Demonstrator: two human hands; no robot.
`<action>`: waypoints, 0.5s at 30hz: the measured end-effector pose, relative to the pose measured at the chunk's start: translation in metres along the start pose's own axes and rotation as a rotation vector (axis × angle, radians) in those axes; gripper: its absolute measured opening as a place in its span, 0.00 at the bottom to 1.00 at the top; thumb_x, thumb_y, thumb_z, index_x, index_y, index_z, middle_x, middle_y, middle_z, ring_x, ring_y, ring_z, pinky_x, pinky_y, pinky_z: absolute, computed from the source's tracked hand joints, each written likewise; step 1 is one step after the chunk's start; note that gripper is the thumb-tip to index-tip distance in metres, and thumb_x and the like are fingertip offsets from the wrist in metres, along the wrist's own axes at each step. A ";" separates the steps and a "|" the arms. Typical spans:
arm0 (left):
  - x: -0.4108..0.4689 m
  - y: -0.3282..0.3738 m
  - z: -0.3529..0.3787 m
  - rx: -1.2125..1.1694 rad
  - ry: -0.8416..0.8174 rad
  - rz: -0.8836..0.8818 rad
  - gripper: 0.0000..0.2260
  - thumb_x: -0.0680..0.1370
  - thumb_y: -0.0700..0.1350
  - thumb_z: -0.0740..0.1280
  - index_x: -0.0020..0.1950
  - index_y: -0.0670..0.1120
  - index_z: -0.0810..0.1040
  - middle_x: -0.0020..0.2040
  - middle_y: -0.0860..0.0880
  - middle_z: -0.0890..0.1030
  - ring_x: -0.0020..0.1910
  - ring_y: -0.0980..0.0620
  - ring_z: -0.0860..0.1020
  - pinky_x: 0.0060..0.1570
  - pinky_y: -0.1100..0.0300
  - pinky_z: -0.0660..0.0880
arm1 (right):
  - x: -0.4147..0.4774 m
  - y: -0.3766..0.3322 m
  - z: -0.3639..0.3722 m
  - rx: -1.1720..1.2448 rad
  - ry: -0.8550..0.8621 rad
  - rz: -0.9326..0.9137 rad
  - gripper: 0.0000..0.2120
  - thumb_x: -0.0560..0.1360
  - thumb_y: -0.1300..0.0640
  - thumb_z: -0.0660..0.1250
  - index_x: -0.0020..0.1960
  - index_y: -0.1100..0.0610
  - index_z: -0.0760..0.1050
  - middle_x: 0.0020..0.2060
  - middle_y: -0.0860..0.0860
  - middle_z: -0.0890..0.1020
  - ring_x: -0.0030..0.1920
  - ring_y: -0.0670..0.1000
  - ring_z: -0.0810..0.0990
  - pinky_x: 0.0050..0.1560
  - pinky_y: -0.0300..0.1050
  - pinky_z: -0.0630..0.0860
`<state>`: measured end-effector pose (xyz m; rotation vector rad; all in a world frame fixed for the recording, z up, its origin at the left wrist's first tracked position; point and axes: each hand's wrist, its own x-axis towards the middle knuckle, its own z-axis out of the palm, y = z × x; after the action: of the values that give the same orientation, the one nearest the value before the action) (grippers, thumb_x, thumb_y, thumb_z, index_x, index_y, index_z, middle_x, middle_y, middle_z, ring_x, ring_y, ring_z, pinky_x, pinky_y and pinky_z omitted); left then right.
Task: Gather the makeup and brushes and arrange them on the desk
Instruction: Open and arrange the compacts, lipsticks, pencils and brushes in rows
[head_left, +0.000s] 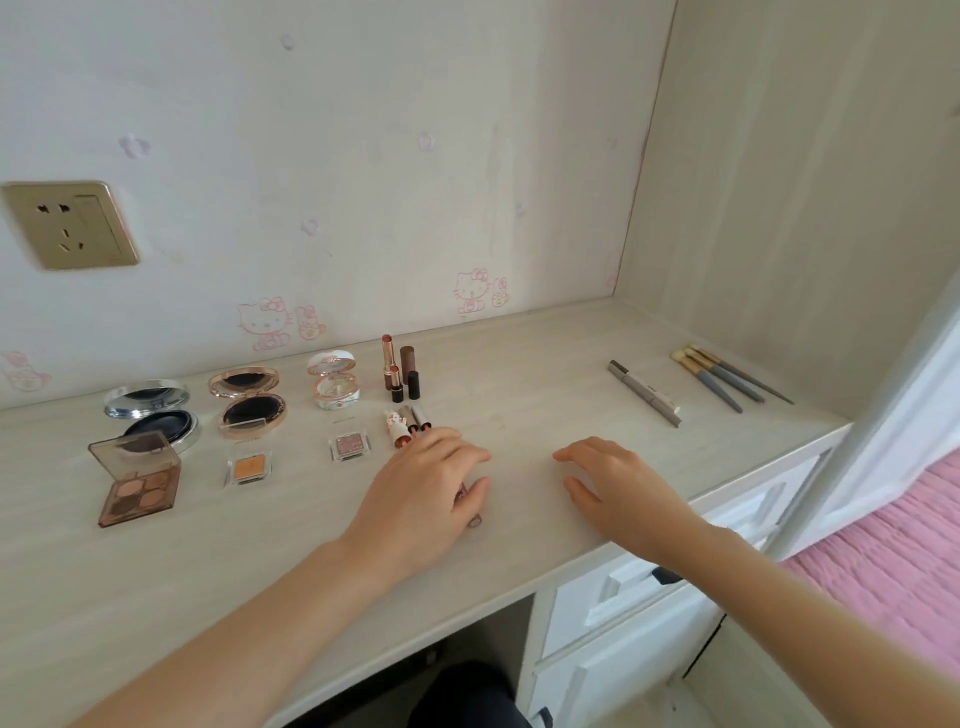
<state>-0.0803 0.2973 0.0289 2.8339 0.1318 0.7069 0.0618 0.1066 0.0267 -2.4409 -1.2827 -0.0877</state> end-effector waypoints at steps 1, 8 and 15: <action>0.006 0.002 0.000 -0.013 -0.014 -0.006 0.16 0.79 0.53 0.59 0.61 0.50 0.78 0.58 0.55 0.79 0.66 0.57 0.68 0.63 0.59 0.68 | -0.004 0.004 -0.002 -0.007 0.008 0.003 0.16 0.80 0.55 0.58 0.67 0.54 0.71 0.63 0.47 0.74 0.64 0.48 0.71 0.61 0.40 0.70; 0.060 0.023 0.019 -0.095 -0.132 0.007 0.13 0.79 0.47 0.61 0.63 0.51 0.76 0.58 0.58 0.77 0.64 0.60 0.67 0.58 0.61 0.68 | -0.016 0.038 -0.018 -0.031 0.039 0.036 0.16 0.80 0.55 0.58 0.67 0.53 0.71 0.61 0.46 0.75 0.62 0.46 0.70 0.59 0.32 0.64; 0.118 0.031 0.062 -0.185 -0.213 -0.015 0.13 0.79 0.44 0.61 0.61 0.48 0.77 0.59 0.53 0.79 0.62 0.54 0.70 0.61 0.55 0.70 | -0.007 0.079 -0.029 -0.070 0.091 0.109 0.15 0.80 0.55 0.58 0.65 0.52 0.73 0.59 0.46 0.77 0.62 0.47 0.70 0.57 0.34 0.66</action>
<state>0.0538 0.2721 0.0360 2.7042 0.0502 0.3877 0.1251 0.0500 0.0280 -2.5291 -1.1242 -0.2148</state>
